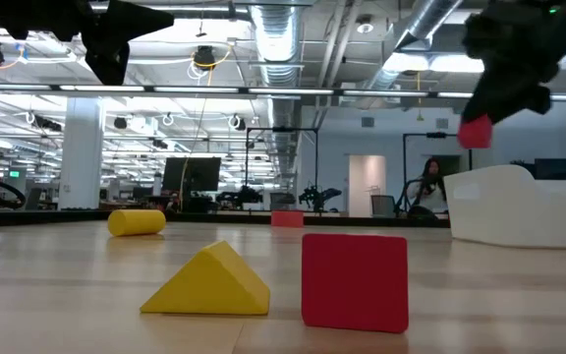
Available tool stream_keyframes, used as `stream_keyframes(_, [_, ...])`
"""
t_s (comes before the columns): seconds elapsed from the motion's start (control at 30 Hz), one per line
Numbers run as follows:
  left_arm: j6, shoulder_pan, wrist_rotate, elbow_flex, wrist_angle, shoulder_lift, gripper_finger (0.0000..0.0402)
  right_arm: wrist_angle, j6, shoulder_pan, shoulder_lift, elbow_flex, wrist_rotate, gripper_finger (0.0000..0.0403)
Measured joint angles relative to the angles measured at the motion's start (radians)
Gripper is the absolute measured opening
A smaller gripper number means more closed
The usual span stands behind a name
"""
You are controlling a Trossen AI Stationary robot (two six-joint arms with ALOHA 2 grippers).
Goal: Sort & place blocks by color
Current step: Put the top red block into the white bin, then put the bottom yellow block into the gray bin
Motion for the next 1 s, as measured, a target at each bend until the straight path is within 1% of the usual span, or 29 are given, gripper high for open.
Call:
stream_keyframes(0.07, [0.0, 0.0, -0.001, 0.0, 0.0, 0.0, 0.0152, -0.055, 0.086, 0.069, 0.008, 0.0, 0.048, 0.0115])
stream_keyframes(0.17, [0.0, 0.0, -0.001, 0.0, 0.001, 0.0, 0.0152, -0.16, 0.213, 0.132, 0.04, 0.0, 0.103, 0.012])
stream_keyframes(0.27, [-0.001, 0.0, -0.001, 0.0, 0.001, 0.0, 0.0153, -0.246, 0.324, 0.151, 0.086, 0.0, 0.122, 0.0127])
stream_keyframes(0.37, [-0.007, 0.0, -0.001, 0.0, 0.002, 0.0, 0.0153, -0.264, 0.374, 0.15, 0.133, 0.0, 0.122, 0.0143])
stream_keyframes(0.5, [-0.008, 0.0, -0.001, 0.0, 0.002, 0.0, 0.0153, -0.205, 0.384, 0.15, 0.168, 0.0, 0.122, 0.0178])
stream_keyframes(0.67, [-0.009, 0.0, -0.001, 0.0, 0.002, 0.0, 0.0153, -0.196, 0.387, 0.15, 0.171, 0.0, 0.12, 0.0223])
stream_keyframes(0.77, [-0.009, 0.0, 0.0, 0.0, 0.001, 0.0, 0.0153, -0.194, 0.386, 0.15, 0.159, 0.001, 0.119, 0.024])
stream_keyframes(0.87, [-0.009, 0.0, 0.0, 0.0, 0.001, 0.0, 0.0153, -0.175, 0.36, 0.15, 0.157, 0.026, 0.123, 0.0244])
stream_keyframes(0.93, [-0.009, 0.0, -0.001, 0.0, -0.001, 0.0, 0.0153, -0.089, 0.339, 0.15, 0.158, 0.055, 0.143, 0.0244])
stream_keyframes(1.0, [-0.009, 0.0, -0.001, 0.0, 0.0, 0.0, 0.0153, 0.062, 0.275, 0.15, 0.162, 0.085, 0.174, 0.0243])
